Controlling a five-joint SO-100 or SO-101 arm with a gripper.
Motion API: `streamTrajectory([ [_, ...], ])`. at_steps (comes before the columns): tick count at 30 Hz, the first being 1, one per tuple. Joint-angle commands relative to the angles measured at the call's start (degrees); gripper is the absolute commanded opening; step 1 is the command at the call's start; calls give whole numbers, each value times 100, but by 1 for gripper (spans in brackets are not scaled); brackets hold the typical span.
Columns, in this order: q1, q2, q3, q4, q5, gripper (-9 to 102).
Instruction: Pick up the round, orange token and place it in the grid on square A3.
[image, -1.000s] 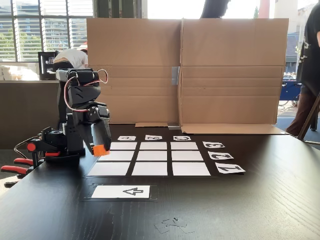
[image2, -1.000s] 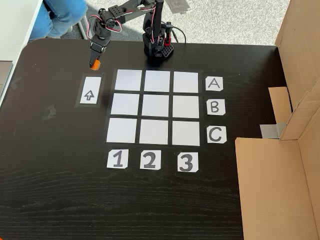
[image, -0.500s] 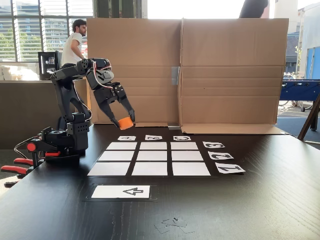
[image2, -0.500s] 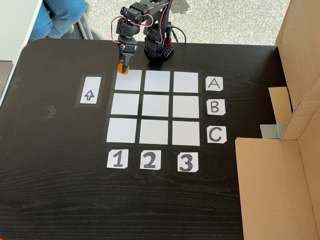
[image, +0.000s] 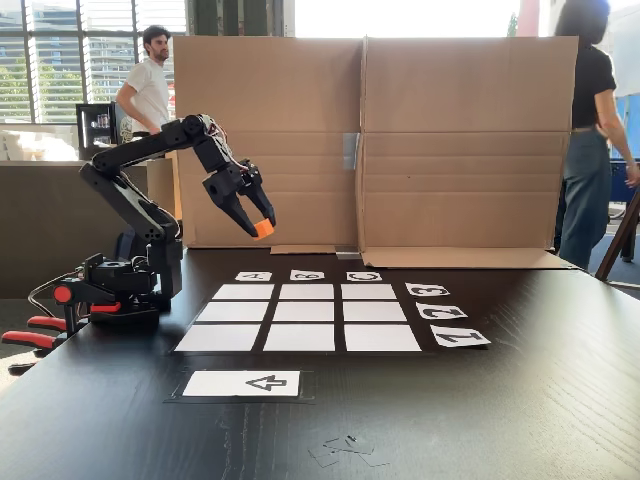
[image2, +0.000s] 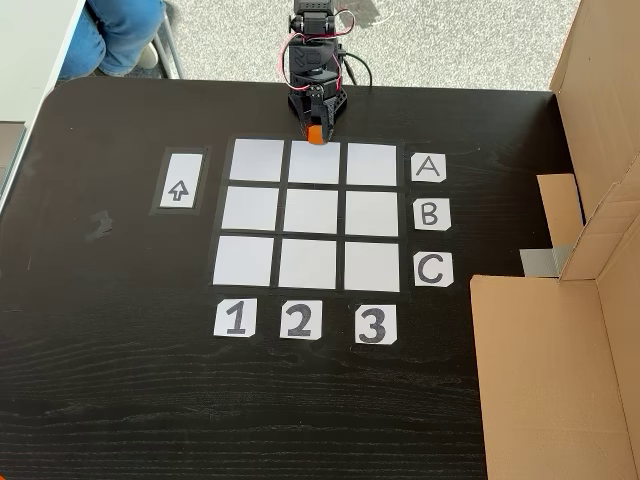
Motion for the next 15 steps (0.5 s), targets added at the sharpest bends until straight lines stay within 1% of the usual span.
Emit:
streamTrajectory([
  [1, -580, -123, 105, 26, -53, 0],
  [6, -1608, -431, 686, -79, -26, 0],
  [8, -1854, -589, 791, -149, -26, 0],
  [15, -2408, -1134, 1336, -1125, 158, 0],
])
